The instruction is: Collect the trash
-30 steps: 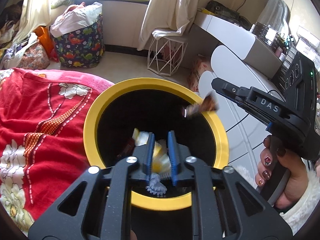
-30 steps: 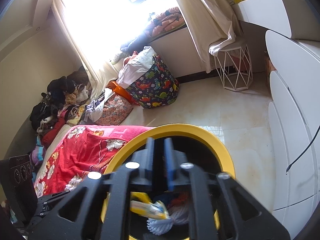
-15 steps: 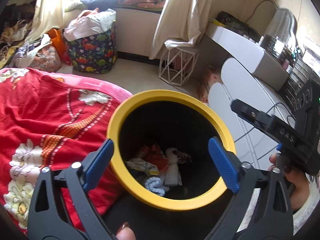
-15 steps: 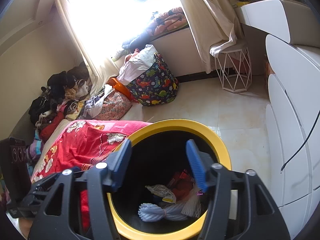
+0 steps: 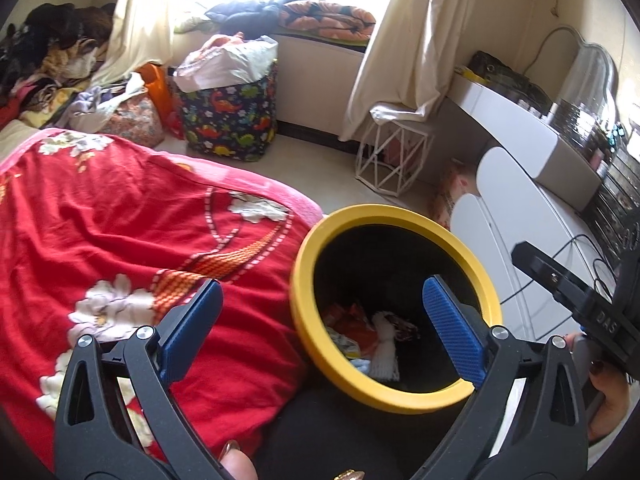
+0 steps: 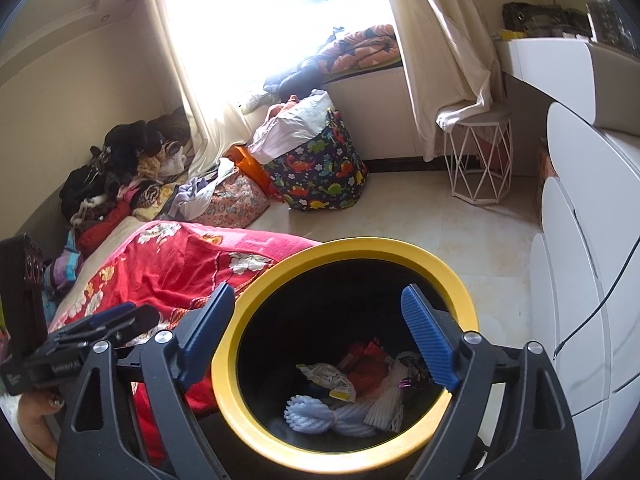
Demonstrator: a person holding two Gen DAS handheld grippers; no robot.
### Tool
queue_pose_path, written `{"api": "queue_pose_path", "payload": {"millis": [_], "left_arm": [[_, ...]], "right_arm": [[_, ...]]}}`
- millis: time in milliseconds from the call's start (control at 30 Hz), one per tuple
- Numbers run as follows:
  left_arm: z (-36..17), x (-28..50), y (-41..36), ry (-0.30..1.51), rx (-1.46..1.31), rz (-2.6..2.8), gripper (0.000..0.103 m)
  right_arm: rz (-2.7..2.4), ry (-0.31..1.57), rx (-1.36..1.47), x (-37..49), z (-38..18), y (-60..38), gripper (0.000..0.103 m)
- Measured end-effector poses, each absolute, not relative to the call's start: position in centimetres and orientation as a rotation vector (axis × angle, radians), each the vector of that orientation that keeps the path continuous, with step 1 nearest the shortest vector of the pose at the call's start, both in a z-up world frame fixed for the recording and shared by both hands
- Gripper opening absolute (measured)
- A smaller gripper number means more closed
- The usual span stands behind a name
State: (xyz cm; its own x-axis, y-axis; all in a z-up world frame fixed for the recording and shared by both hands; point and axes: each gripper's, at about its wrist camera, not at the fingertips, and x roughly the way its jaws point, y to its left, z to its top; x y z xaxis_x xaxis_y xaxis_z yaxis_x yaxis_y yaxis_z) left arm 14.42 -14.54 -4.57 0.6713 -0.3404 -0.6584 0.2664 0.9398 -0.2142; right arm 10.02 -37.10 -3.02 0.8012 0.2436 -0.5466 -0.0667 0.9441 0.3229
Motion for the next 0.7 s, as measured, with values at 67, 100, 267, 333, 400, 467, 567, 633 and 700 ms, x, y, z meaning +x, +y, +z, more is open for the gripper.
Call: {"api": "queue_pose_path", "payload": {"millis": [67,100,267,333,400,467,567,633,700], "left_arm": [[-4.4,14.1,-13.8,0.75,-0.106,-0.32,0.092],[-4.2,13.9,-13.4,0.741,-0.106,-0.307,0.092],[-3.4,12.8,-11.6,0.684,-0.101,-0.245,0.092],[-3.0,12.1,-10.8,0.646,-0.097,-0.22,0.092],[-2.5,11.2,-10.2,0.604,-0.079,-0.191,0.092],[-2.2,10.5,-9.7,0.572,-0.071,-0.174,0.092],[-1.8,9.5,-9.2,0.537,-0.064,-0.16,0.092],[-1.6,8.8,-8.8,0.517,-0.06,-0.155,0.092],[-1.4,8.2,-8.6,0.504,-0.062,-0.151,0.092]], "right_arm": [[0.176,0.614,0.281,9.8,-2.8,-36.5,0.088],[0.176,0.609,0.272,9.7,-2.7,-36.3,0.09],[0.169,0.546,0.219,8.2,-2.2,-34.6,0.096],[0.171,0.515,0.197,7.4,-2.2,-33.9,0.096],[0.165,0.482,0.175,6.5,-2.2,-33.1,0.096],[0.153,0.446,0.159,5.5,-2.4,-32.5,0.096],[0.127,0.385,0.141,4.2,-2.6,-31.6,0.097],[0.112,0.354,0.12,3.7,-2.4,-31.2,0.097],[0.092,0.309,0.08,3.1,-2.3,-30.6,0.097]]}}
